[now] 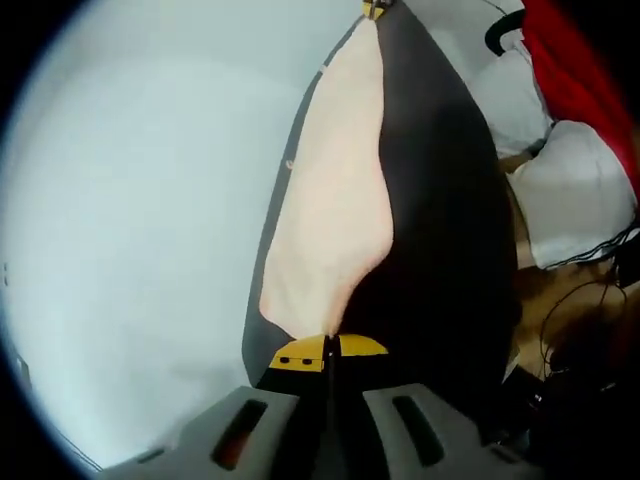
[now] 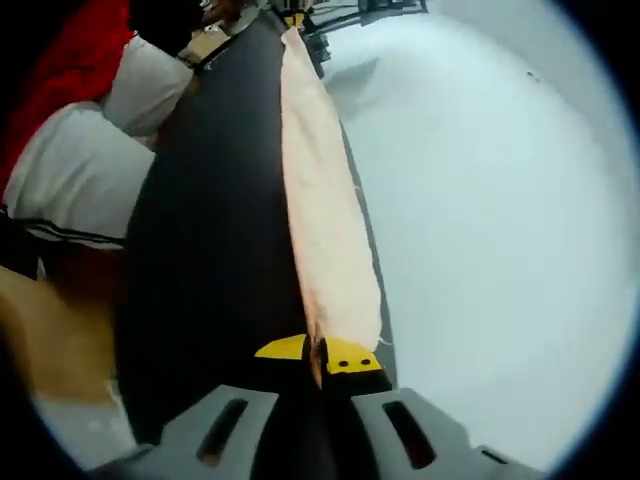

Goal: Fold the towel on the table until its edges align and the towel forms a compact rectangular stack.

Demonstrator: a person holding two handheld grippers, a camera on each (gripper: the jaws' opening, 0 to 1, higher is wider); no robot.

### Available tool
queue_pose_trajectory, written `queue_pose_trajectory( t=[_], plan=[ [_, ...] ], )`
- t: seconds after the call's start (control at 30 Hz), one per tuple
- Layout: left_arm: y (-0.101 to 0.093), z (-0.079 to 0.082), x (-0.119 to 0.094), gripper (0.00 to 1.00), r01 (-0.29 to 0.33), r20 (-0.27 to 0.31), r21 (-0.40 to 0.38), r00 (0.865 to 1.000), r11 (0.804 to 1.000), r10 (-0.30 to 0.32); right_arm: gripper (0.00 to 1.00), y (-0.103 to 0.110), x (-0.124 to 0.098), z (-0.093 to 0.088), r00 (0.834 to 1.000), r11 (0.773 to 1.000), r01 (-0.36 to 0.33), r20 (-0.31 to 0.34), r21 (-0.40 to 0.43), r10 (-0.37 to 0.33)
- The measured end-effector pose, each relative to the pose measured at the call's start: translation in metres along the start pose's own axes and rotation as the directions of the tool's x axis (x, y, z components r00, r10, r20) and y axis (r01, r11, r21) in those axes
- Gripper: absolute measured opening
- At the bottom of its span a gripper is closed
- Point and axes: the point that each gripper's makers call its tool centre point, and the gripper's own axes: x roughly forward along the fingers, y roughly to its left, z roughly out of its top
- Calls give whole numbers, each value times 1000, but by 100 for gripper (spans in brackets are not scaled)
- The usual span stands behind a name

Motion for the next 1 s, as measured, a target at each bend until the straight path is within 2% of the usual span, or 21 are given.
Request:
queue_pose_trajectory(
  t=[0.1,0.37,0.4,0.47,0.53,0.6,0.67,0.7,0.77,0.87,0.93,1.0],
  plan=[
    [2,1,-4,0,-8,0,5,1000,1000,8,0,0,-3,-1,999,997,-34,4,70,34],
    [6,-5,-1,0,-33,-4,-30,999,999,33,0,-17,-18,6,998,988,-67,30,139,63],
    [7,-4,-1,0,-37,-3,-30,999,999,37,0,-21,-20,7,998,985,-62,35,162,58],
    [12,6,-4,0,-36,45,-72,998,997,40,0,-22,-25,9,997,977,-76,32,197,71],
    [17,9,-10,0,-51,37,-67,998,996,54,0,-21,-31,11,997,981,-71,28,182,67],
    [21,8,-15,0,-75,17,-29,997,997,76,0,-20,-37,13,997,979,-74,32,189,69],
    [24,12,-21,0,-76,27,-43,997,996,77,0,-25,-39,13,999,981,-43,40,191,36],
    [22,19,-24,0,-59,65,-72,996,996,63,0,-27,-39,12,999,981,-19,42,191,11],
    [25,18,-28,0,-70,55,-73,996,995,75,0,-23,-37,11,999,981,-13,35,194,6],
    [24,5,-29,0,-77,-10,-1,997,997,77,0,-17,-34,11,999,981,-14,40,191,6],
    [21,-2,-27,0,-65,-30,25,997,998,65,0,-17,-31,10,999,981,-10,39,194,3],
    [20,-4,-23,0,-56,-37,31,998,998,57,0,-22,-26,8,999,983,24,34,180,-30]
  ],
)
